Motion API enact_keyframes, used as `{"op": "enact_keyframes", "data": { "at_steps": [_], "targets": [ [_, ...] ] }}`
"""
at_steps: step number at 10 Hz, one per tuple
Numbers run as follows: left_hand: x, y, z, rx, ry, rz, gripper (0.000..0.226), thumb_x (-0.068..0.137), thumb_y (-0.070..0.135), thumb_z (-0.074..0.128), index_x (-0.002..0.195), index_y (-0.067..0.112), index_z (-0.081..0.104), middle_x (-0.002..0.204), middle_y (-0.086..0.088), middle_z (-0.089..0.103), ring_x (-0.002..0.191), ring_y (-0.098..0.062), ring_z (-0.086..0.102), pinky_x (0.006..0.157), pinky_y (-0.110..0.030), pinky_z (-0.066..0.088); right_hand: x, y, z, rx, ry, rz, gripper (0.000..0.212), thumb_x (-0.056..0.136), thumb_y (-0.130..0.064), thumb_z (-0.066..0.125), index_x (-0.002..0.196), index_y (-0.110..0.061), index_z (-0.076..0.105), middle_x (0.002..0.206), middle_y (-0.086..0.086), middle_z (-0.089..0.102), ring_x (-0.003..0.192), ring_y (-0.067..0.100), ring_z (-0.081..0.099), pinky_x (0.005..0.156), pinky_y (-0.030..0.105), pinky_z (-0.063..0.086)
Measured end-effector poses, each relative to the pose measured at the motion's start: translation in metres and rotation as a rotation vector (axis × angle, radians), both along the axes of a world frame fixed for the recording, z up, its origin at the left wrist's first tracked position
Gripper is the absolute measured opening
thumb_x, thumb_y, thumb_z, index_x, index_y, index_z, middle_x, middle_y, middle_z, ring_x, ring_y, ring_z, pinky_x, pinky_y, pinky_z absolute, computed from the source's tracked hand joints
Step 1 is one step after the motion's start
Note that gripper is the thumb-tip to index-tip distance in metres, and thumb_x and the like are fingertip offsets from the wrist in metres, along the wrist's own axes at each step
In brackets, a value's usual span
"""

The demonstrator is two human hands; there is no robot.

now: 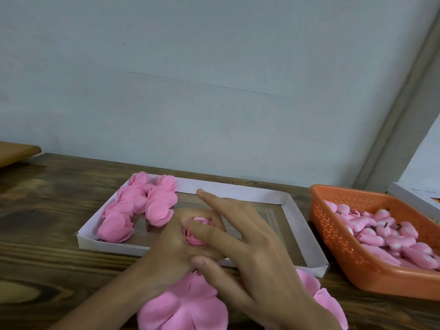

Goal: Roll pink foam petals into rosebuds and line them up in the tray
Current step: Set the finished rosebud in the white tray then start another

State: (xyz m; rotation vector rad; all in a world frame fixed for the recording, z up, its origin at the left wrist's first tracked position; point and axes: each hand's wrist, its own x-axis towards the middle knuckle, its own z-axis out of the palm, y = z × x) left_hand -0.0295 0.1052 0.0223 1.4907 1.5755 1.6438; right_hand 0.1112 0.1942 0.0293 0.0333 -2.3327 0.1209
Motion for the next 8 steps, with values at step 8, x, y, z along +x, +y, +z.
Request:
{"op": "enact_keyframes", "data": {
  "at_steps": [8],
  "targets": [
    [-0.009,0.021,-0.024,-0.062,0.087,-0.062,0.085,0.070,0.002,0.080,0.131,0.045,0.040,0.115,0.039,0.065,0.107,0.009,0.065,0.082,-0.009,0.050,0.003,0.014,0.006,-0.544,-0.165,-0.011,0.032,0.083,-0.037,0.082,0.114,-0.035,0.076,0.106,-0.023,0.074,0.095,0.012,0.070,0.076,0.028,0.057]
  ]
}}
